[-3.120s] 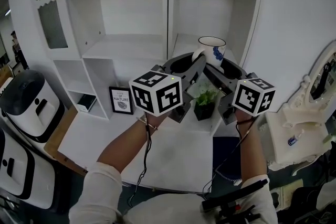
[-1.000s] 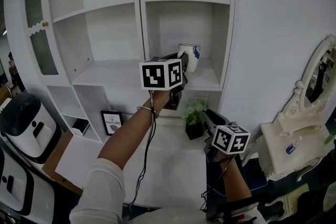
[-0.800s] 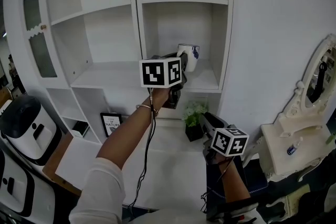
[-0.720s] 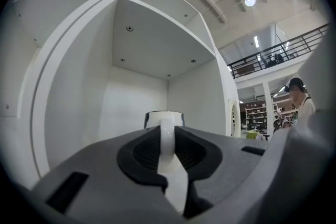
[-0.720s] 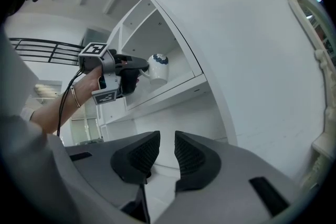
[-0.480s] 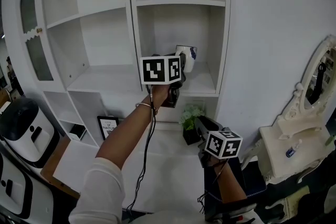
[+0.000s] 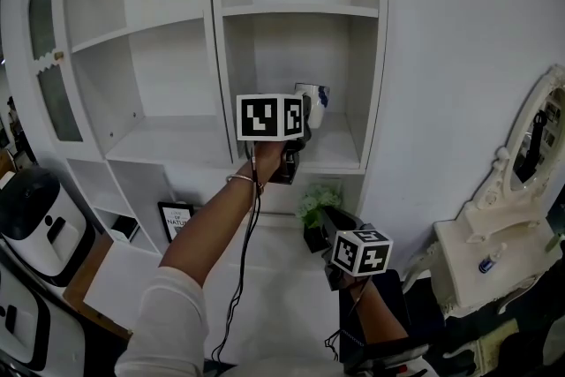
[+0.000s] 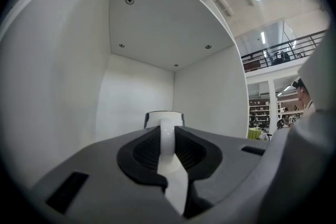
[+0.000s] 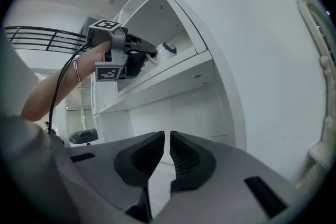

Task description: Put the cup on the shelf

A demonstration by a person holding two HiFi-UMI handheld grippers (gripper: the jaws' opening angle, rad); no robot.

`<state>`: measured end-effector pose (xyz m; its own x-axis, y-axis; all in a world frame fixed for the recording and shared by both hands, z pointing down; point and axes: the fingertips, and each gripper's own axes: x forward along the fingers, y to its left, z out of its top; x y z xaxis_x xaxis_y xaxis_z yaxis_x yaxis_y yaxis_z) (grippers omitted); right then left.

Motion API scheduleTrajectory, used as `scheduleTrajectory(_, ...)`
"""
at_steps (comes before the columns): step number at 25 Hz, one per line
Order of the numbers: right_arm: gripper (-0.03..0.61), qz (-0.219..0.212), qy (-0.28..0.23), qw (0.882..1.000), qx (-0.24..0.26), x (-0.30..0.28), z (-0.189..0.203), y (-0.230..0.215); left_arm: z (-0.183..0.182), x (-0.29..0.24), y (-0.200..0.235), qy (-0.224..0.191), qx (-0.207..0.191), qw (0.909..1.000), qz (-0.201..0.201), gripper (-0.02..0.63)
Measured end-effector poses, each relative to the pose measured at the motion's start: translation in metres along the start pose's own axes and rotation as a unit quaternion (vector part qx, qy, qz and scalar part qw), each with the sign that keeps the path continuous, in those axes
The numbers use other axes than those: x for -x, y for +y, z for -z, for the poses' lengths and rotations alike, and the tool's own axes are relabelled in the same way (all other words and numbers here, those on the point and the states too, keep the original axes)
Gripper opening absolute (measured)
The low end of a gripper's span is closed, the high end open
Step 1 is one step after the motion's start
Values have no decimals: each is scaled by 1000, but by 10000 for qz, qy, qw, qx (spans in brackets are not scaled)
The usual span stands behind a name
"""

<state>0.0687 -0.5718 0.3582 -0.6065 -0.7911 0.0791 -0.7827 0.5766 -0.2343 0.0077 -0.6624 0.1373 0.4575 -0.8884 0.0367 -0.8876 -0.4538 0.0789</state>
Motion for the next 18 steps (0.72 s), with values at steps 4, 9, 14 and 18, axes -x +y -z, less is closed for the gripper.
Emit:
scheduleTrajectory(4, 49, -58, 11, 10000, 31, -5, -2, 0, 2, -9, 3, 226, -56, 9997, 19, 61)
scheduleTrajectory(9, 49, -168, 27, 9998, 61, -8, -2, 2, 7, -19, 7, 379, -99, 9992, 14, 61)
scheduleTrajectory(14, 49, -213, 38, 9998, -4, -8, 2, 0, 10, -30, 12, 425, -100, 9990, -7, 61)
scheduleTrajectory(18, 49, -251, 20, 9997, -42, -7, 1, -1, 16, -36, 14, 554, -118, 9984, -15, 61)
